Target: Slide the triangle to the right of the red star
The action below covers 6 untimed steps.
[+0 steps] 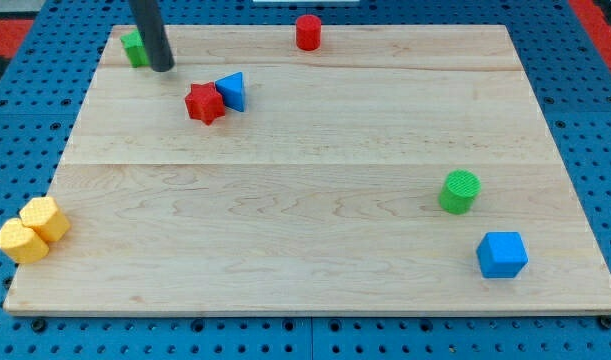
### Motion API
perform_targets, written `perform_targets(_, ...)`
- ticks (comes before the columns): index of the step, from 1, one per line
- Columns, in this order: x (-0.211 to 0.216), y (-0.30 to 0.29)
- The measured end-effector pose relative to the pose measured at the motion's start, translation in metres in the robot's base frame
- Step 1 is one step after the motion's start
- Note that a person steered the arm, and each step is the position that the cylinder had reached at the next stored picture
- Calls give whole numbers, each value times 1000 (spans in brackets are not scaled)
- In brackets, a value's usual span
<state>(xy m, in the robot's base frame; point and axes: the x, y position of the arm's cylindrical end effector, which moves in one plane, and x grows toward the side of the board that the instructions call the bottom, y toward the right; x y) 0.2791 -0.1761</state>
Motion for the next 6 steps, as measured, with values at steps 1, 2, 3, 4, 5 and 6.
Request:
perform_targets(1,17,46)
perform_targets(2,23,128)
perform_targets(3,24,222)
perform_targets(4,62,330)
perform_targets(5,141,393)
perform_targets(6,184,382)
